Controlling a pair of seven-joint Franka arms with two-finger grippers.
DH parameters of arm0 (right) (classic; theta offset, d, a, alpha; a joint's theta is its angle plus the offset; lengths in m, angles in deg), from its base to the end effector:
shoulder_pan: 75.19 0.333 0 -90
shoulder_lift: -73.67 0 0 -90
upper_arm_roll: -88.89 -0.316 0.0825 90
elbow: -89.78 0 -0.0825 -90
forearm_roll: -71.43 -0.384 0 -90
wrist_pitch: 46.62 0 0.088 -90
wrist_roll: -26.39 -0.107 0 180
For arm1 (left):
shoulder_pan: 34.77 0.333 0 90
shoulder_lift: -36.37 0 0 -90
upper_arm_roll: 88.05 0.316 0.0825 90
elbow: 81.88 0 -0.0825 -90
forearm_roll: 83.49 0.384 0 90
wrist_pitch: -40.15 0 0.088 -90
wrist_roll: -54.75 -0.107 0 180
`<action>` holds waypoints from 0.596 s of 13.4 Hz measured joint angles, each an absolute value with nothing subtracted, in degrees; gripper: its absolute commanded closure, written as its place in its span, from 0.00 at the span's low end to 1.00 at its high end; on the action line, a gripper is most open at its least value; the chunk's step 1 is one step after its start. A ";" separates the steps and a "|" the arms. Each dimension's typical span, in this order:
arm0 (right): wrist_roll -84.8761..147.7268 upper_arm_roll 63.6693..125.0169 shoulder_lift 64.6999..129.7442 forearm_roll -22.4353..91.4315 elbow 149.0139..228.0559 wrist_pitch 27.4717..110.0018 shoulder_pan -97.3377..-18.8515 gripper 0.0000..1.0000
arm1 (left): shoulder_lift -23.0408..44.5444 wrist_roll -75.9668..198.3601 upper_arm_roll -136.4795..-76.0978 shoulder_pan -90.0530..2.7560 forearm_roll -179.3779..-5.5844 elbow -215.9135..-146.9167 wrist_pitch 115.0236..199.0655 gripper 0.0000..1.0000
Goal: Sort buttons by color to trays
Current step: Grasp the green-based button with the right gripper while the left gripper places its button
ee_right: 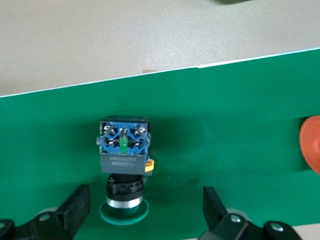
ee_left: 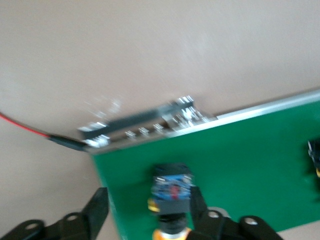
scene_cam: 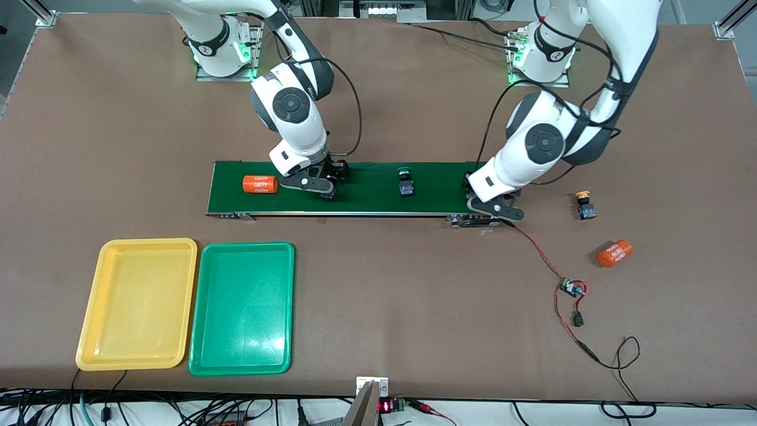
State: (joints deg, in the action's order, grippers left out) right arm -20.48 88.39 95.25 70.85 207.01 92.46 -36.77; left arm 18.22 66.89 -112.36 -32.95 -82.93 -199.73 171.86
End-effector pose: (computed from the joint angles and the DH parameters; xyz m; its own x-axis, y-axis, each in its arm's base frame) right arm 0.4641 0.3746 0.2553 0.9892 -0.1465 -0.0040 -0.1465 -0.9892 -0.0102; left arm 0.5418 -0.2180 0.2911 0.9821 -0.1742 -0.0716 -0.1659 -0.9801 0.1087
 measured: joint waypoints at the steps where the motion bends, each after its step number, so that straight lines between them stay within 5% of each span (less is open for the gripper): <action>1: -20.48 88.39 95.45 70.86 207.00 92.69 -36.76 0.14 | 18.86 66.83 -111.70 -30.96 -82.93 -199.65 171.31 0.00; 3: -20.08 88.38 96.59 70.93 207.00 94.52 -36.60 0.42 | 19.12 65.84 -110.99 -25.43 -82.91 -199.75 169.49 0.00; 6: -18.61 88.51 98.41 71.44 206.96 96.27 -36.31 0.99 | 18.60 64.77 -109.18 -18.45 -82.90 -200.72 166.82 0.00; 8: -17.72 88.81 97.92 71.43 206.69 96.20 -36.39 1.00 | 17.65 64.61 -108.54 -13.60 -82.89 -201.57 166.41 0.00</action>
State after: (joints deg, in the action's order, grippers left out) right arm -17.72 88.81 97.92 71.43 206.69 96.20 -36.39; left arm 17.65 64.61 -108.54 -13.60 -82.89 -201.57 166.41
